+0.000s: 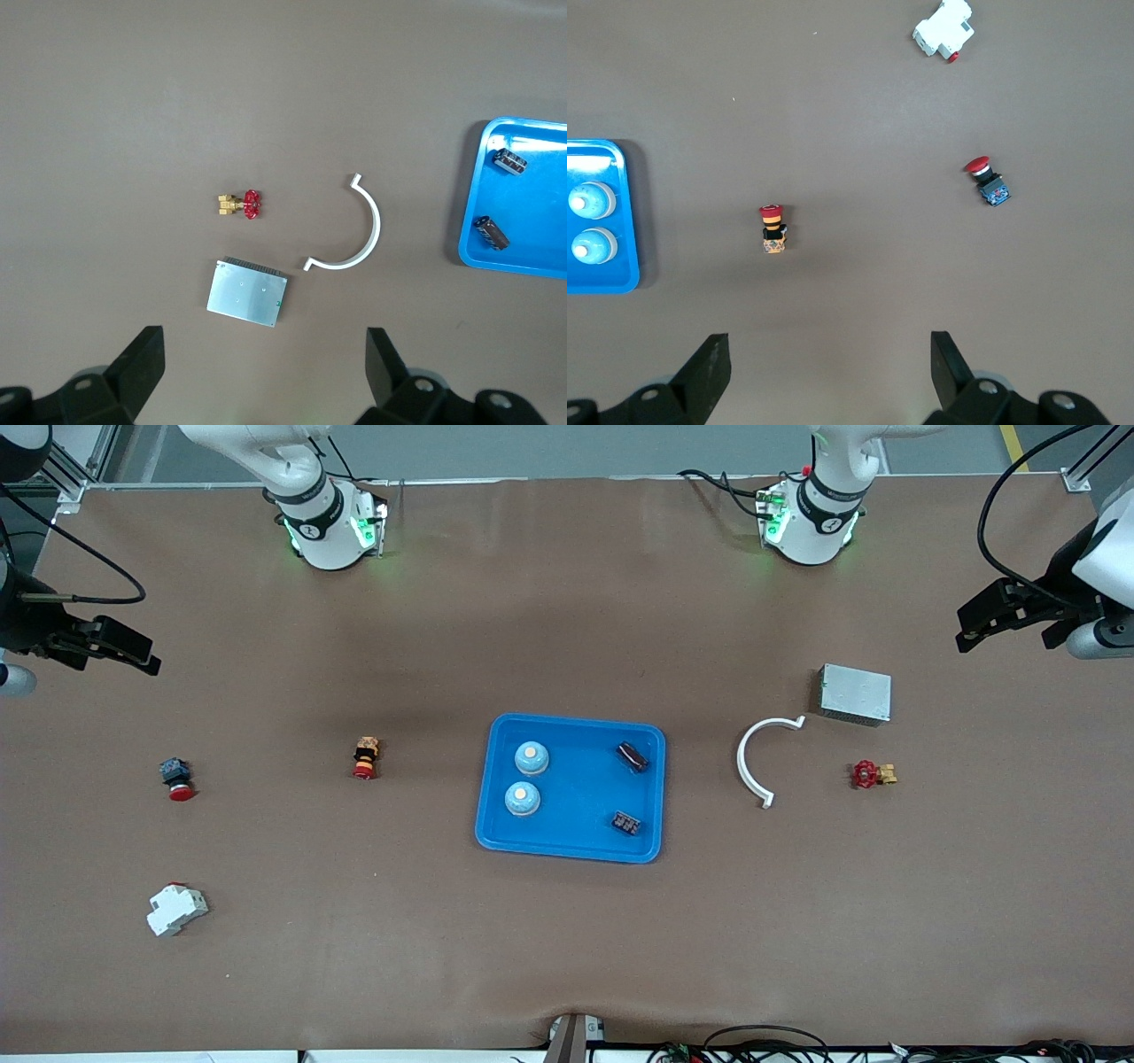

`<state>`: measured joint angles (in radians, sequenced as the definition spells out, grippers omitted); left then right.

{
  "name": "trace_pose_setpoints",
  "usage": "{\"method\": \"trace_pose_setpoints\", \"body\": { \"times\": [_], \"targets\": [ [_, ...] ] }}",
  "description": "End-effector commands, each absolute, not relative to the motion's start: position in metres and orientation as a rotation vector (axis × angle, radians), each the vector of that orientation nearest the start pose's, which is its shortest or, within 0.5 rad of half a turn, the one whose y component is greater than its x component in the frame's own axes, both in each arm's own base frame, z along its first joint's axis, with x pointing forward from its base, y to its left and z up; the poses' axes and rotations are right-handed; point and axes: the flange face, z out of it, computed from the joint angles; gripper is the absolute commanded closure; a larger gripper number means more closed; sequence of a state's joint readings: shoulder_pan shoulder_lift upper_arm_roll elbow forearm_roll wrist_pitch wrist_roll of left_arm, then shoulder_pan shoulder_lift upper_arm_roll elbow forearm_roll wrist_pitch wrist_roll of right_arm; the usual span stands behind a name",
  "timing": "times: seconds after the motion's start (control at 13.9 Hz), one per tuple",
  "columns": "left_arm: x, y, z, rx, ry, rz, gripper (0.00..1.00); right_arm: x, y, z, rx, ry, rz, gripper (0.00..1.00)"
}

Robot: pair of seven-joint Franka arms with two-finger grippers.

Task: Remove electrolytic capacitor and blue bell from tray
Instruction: 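Grasp a brown capacitor in the tray with the left gripper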

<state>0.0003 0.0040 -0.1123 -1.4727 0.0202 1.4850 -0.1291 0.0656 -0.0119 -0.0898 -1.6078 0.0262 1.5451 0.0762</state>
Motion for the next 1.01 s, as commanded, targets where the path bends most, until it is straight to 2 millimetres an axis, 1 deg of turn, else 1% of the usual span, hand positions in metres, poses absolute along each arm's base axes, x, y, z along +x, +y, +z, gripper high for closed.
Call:
{"method": "trace_pose_setpoints", "body": {
  "times": [0.0, 0.14, 0.22, 0.29, 0.36, 0.43, 0.5, 0.58, 0.65, 0.72, 0.79, 0.87, 0.94],
  "targets": [
    [0.538, -0.057, 0.667, -3.112, -0.029, -0.010, 0.00, 0.550, -0.008, 0.612, -3.127, 0.173, 0.075, 0.00],
    [0.540, -0.057, 0.665, -3.112, -0.026, -0.005, 0.00, 0.550, -0.008, 0.612, -3.127, 0.173, 0.075, 0.00],
    [0.542, -0.058, 0.661, -3.112, -0.024, 0.006, 0.00, 0.550, -0.007, 0.612, -3.127, 0.170, 0.075, 0.00],
    [0.543, -0.063, 0.658, -3.117, -0.016, 0.012, 0.00, 0.550, -0.007, 0.611, -3.125, 0.170, 0.078, 0.00],
    [0.551, -0.068, 0.643, -3.124, 0.010, 0.056, 0.00, 0.552, -0.006, 0.609, -3.126, 0.168, 0.080, 0.00],
    [0.561, -0.078, 0.624, -3.124, 0.025, 0.104, 0.00, 0.552, -0.001, 0.609, -3.128, 0.154, 0.080, 0.00],
    [0.570, -0.099, 0.606, -3.125, 0.061, 0.124, 0.00, 0.552, 0.000, 0.609, -3.127, 0.154, 0.078, 0.00],
    [0.578, -0.122, 0.590, -3.124, 0.099, 0.111, 0.00, 0.552, 0.005, 0.607, -3.127, 0.139, 0.083, 0.00],
    [0.588, -0.135, 0.570, -3.134, 0.052, 0.118, 0.00, 0.555, 0.016, 0.602, -3.129, 0.109, 0.099, 0.00],
    [0.597, -0.148, 0.550, -3.139, -0.018, 0.133, 0.00, 0.556, 0.025, 0.599, -3.131, 0.094, 0.107, 0.00],
    [0.601, -0.173, 0.534, -3.141, -0.075, 0.133, 0.00, 0.558, 0.037, 0.592, -3.132, 0.109, 0.126, 0.00],
    [0.606, -0.192, 0.514, -3.145, -0.194, 0.150, 0.00, 0.561, 0.053, 0.586, -3.136, 0.119, 0.138, 0.00],
    [0.612, -0.204, 0.495, -3.163, -0.369, 0.175, 0.00, 0.564, 0.067, 0.578, -3.140, 0.133, 0.152, 0.00]
  ]
}}
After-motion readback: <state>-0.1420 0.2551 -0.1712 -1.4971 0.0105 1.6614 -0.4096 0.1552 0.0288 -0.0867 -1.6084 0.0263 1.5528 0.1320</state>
